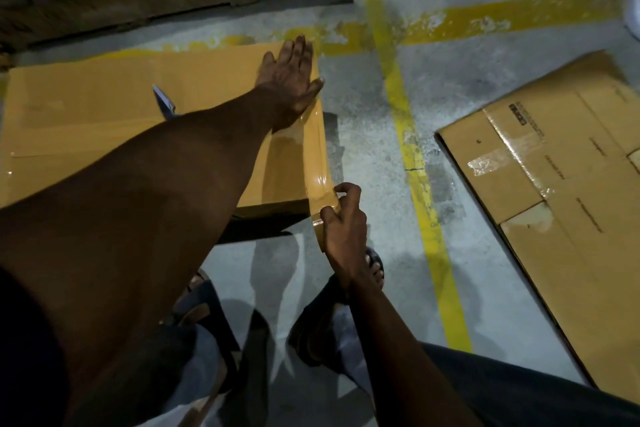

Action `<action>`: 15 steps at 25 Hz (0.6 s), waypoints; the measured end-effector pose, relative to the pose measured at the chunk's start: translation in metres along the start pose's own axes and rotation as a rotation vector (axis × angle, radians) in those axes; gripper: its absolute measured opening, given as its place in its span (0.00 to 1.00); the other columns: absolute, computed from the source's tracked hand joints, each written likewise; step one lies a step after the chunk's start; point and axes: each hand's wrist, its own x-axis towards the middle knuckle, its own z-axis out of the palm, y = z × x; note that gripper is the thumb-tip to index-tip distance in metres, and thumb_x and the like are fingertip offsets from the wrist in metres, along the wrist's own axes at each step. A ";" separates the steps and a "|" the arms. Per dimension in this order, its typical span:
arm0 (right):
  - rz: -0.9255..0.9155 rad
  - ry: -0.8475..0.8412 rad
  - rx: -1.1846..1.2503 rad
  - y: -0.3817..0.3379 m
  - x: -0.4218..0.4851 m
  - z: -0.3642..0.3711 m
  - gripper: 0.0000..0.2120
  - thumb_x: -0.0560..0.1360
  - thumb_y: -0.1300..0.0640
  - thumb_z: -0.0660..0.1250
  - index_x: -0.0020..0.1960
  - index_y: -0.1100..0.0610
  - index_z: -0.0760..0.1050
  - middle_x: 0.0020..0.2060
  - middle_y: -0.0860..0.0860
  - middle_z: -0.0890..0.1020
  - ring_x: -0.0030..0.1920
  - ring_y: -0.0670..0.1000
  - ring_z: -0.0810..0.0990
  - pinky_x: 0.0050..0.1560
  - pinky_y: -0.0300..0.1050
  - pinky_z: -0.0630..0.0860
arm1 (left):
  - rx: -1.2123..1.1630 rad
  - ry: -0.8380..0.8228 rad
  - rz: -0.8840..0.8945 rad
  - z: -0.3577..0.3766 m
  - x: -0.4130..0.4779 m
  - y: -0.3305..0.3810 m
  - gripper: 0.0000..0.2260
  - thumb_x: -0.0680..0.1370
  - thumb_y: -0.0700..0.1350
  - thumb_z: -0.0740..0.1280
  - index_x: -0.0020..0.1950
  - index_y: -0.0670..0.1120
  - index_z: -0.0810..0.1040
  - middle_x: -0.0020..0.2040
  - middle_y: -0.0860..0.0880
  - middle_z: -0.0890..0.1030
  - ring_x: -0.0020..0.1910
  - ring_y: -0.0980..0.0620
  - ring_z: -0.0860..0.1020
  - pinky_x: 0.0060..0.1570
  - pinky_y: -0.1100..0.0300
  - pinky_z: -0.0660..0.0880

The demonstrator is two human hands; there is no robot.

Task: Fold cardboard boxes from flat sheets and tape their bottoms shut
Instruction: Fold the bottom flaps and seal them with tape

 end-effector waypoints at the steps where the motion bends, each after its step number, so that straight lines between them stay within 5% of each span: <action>1: 0.009 -0.004 0.003 -0.001 -0.001 0.000 0.20 0.69 0.50 0.56 0.60 0.49 0.64 0.42 0.56 0.81 0.41 0.58 0.79 0.40 0.53 0.74 | 0.008 -0.013 -0.003 -0.001 -0.003 0.002 0.33 0.81 0.61 0.44 0.79 0.42 0.41 0.79 0.43 0.42 0.78 0.42 0.44 0.72 0.39 0.53; 5: 0.020 -0.003 0.038 -0.002 -0.004 -0.002 0.21 0.69 0.52 0.56 0.62 0.49 0.62 0.42 0.54 0.81 0.40 0.56 0.79 0.42 0.55 0.75 | 0.150 0.041 0.042 -0.009 -0.008 0.000 0.27 0.81 0.58 0.48 0.77 0.48 0.54 0.79 0.43 0.49 0.75 0.38 0.52 0.65 0.37 0.61; 9: 0.016 0.007 0.048 0.001 -0.001 0.001 0.22 0.69 0.53 0.56 0.63 0.50 0.61 0.40 0.53 0.80 0.39 0.56 0.79 0.41 0.54 0.74 | 0.429 0.054 0.112 -0.024 0.007 -0.001 0.25 0.80 0.60 0.47 0.73 0.51 0.65 0.77 0.44 0.56 0.75 0.37 0.53 0.68 0.35 0.55; 13: 0.033 -0.003 0.076 -0.002 -0.001 -0.001 0.21 0.70 0.55 0.57 0.63 0.51 0.62 0.37 0.52 0.80 0.38 0.55 0.79 0.41 0.55 0.75 | 0.667 -0.010 0.239 -0.029 0.018 0.021 0.27 0.80 0.61 0.49 0.67 0.46 0.74 0.68 0.43 0.72 0.68 0.42 0.65 0.67 0.46 0.60; 15: 0.023 -0.001 0.076 -0.003 -0.001 -0.002 0.22 0.68 0.55 0.56 0.63 0.52 0.62 0.36 0.53 0.80 0.37 0.55 0.78 0.40 0.54 0.73 | 0.558 -0.041 0.272 -0.033 0.028 0.016 0.27 0.79 0.62 0.53 0.70 0.48 0.71 0.70 0.40 0.67 0.67 0.41 0.65 0.63 0.48 0.64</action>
